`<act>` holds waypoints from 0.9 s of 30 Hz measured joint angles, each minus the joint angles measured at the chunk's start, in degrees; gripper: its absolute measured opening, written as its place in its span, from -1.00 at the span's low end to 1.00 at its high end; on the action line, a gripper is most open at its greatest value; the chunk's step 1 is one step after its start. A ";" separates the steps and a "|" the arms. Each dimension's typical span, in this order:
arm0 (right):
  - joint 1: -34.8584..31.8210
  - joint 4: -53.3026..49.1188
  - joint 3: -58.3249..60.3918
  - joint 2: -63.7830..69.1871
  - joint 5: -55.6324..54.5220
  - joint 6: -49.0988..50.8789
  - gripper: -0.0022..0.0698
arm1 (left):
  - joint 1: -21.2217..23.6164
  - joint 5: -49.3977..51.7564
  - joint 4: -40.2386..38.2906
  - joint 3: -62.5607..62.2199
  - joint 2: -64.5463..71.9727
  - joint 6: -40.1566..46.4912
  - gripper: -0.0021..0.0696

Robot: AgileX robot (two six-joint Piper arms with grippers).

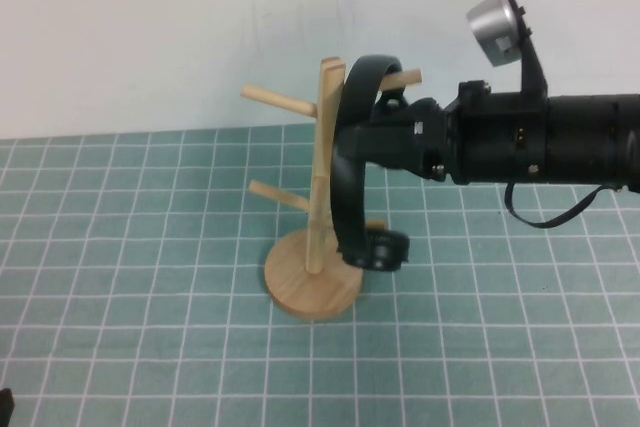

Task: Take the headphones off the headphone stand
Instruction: Pick up the headphones from the headphone stand, then place the headphones on the table

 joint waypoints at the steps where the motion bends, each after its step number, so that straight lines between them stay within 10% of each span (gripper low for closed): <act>1: 0.00 -0.30 0.00 -0.64 -0.26 -0.25 -0.78 | 0.00 0.00 0.00 0.00 0.00 0.00 -0.96; 12: 0.00 -12.17 0.00 -16.04 -8.60 7.05 -0.78 | 0.00 0.00 0.00 0.00 0.00 0.00 -0.96; 27: 0.00 -74.05 0.00 -20.74 -10.96 73.67 -0.78 | 0.00 0.00 0.00 0.00 0.00 0.00 -0.96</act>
